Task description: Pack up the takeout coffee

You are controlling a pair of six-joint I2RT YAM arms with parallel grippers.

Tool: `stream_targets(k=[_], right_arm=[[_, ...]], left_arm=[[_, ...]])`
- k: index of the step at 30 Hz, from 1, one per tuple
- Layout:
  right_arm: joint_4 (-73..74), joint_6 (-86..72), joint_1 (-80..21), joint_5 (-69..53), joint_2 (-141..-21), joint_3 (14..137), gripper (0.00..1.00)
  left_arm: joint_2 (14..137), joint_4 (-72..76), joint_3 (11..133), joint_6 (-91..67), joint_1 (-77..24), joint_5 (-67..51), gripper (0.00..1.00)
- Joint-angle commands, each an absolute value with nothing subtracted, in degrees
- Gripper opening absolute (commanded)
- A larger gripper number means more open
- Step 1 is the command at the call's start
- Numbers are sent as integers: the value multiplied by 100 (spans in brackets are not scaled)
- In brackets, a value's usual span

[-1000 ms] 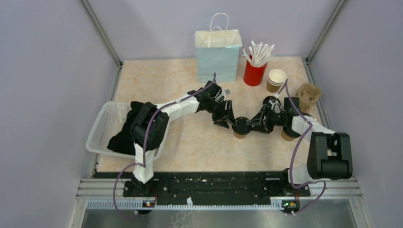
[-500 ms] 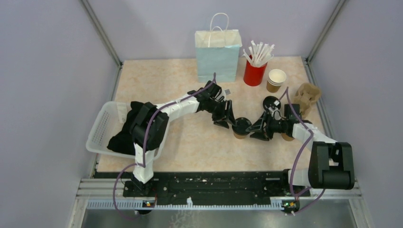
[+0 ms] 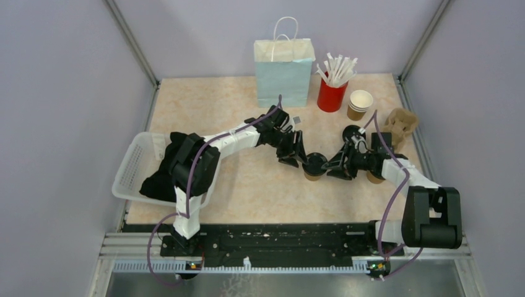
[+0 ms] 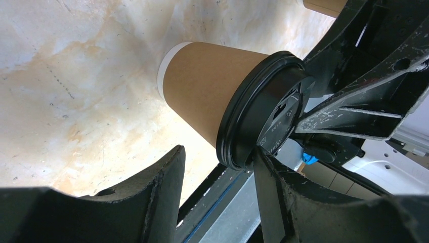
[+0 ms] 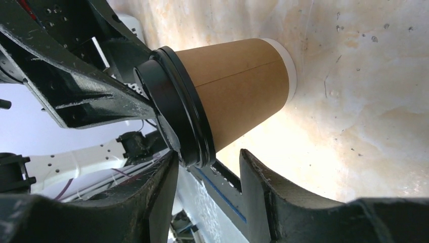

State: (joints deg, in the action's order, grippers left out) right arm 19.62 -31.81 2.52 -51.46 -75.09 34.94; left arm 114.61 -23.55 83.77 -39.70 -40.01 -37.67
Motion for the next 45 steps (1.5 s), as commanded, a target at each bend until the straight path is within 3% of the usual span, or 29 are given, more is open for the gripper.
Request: stream_targets(k=[1, 5, 8, 15, 22, 29, 39, 41, 45], right_arm=[[1561, -3294, 342, -5145, -7555, 3356, 47], [1352, -3135, 440, -4876, -7903, 3122, 37], [1485, -2946, 445, -4452, -8267, 3091, 35], [1916, -2791, 387, -3774, -8187, 3282, 36], [1697, -3199, 474, -5171, -7704, 3837, 44], [560, -3808, 475, -5621, -8361, 3797, 46], [755, -3364, 479, -4856, -8879, 3135, 43], [1232, -3201, 475, -4932, -8562, 3417, 45], [1769, -3256, 420, -5355, -7824, 3763, 59]], left_arm=[[11399, -2531, 8271, -3794, -4000, -3463, 58], [11424, -2582, 8282, -3738, -3993, -3416, 58], [11467, -2584, 8257, -3726, -3990, -3410, 57], [11476, -2556, 8251, -3744, -3990, -3388, 57], [11446, -2684, 8482, -3631, -3990, -3517, 60], [11536, -2690, 8602, -3585, -4003, -3595, 61], [11544, -2694, 8487, -3563, -3999, -3445, 60], [11526, -2706, 8519, -3551, -4005, -3426, 60], [11521, -2733, 8575, -3590, -4000, -3424, 60]])
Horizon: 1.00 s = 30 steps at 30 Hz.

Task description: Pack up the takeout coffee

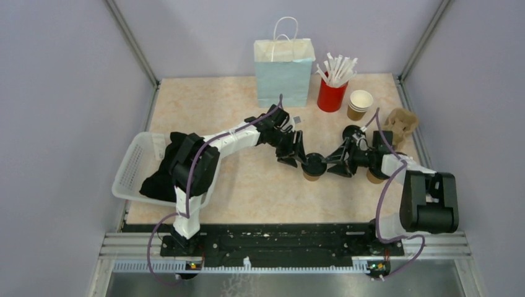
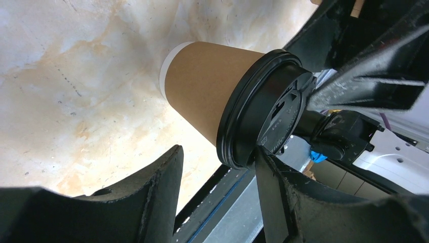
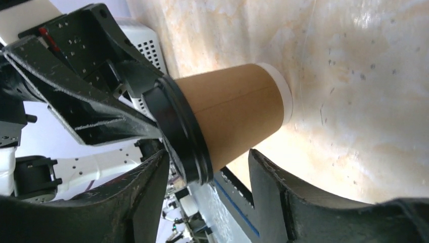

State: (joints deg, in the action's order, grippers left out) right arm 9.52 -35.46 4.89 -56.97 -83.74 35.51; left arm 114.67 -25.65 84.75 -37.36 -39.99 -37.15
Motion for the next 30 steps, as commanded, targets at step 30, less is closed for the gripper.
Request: stream_targets(k=[30], right_arm=[[2203, -3143, 510, -5049, -7405, 4088, 51]], left_arm=[[11045, -2451, 8693, -3932, -3932, -3864, 82]])
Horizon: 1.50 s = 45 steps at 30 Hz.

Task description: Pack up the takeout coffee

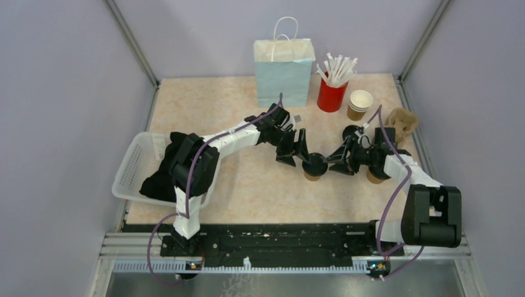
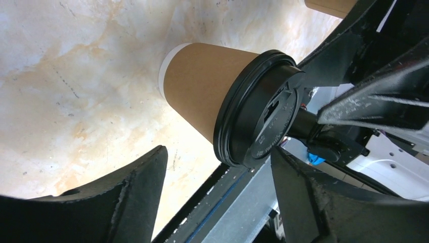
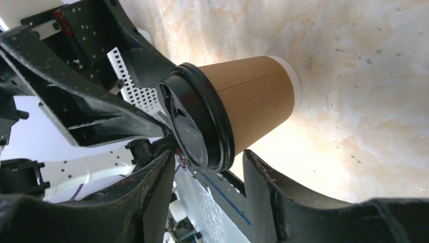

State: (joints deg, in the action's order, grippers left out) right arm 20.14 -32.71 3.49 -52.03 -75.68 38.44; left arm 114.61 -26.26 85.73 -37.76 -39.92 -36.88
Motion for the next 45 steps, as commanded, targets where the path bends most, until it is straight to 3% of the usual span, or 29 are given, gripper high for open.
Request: stream_targets(k=[1, 5, 9, 14, 28, 45], right_arm=[[2288, -3088, 549, -4995, -7408, 4104, 50], [2339, -3082, 711, -4931, -7348, 4036, 47], [2401, -2947, 712, -4912, -7468, 4109, 40], [2329, -2915, 691, -4964, -7608, 4110, 33], [2250, -2878, 583, -4970, -7700, 4061, 29], [2177, -2801, 387, -4770, -7905, 4018, 28]], left_arm=[[10975, -2382, 8636, -4009, -3917, -3881, 83], [10658, -2181, 8297, -4211, -3853, -3686, 81], [10505, -2012, 7924, -4407, -3751, -3526, 68], [10792, -2000, 7970, -4430, -3767, -3708, 59], [11174, -2191, 8234, -4257, -3876, -3604, 51], [11405, -2366, 8301, -4117, -3971, -3415, 48]])
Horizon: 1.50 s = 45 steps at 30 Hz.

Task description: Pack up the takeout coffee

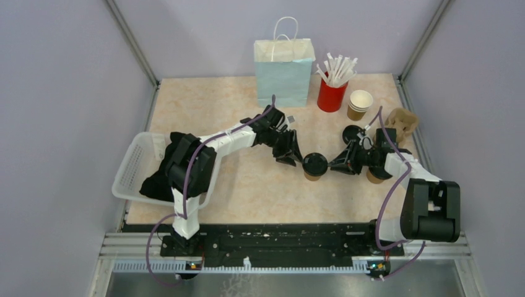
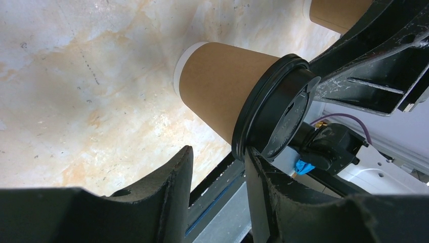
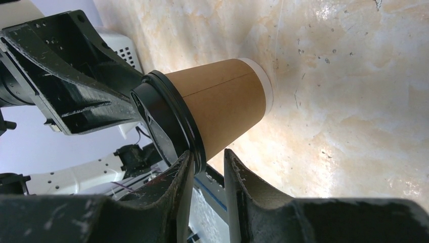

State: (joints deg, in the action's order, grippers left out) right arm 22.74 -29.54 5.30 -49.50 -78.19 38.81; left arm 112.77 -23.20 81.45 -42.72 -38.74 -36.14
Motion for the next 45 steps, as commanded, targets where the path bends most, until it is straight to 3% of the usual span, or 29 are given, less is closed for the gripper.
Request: stream_targets(k=[1, 14, 26, 32, 37, 45], right_arm=[[2205, -2785, 348, -4702, -7902, 4010, 28], [2876, -2478, 135, -2716, -7881, 3677, 28], [3330, -2800, -657, -1397, -8118, 3798, 25], [2911, -2603, -659, -2645, -7870, 4528, 34], [3049, -2580, -658, -3561, -8297, 5529, 36], [3611, -2351, -505, -3476, -8360, 6093, 40]], left_arm=[[11426, -2413, 8326, -4109, -3993, -3384, 48], [11499, -2967, 7955, -3958, -4168, -2609, 46], [11593, -3017, 7647, -3899, -4295, -2437, 45], [11442, -3267, 8275, -3833, -4281, -2556, 48], [11181, -3163, 8322, -4009, -4280, -2925, 54], [10674, -2976, 8206, -4042, -4192, -3224, 70]])
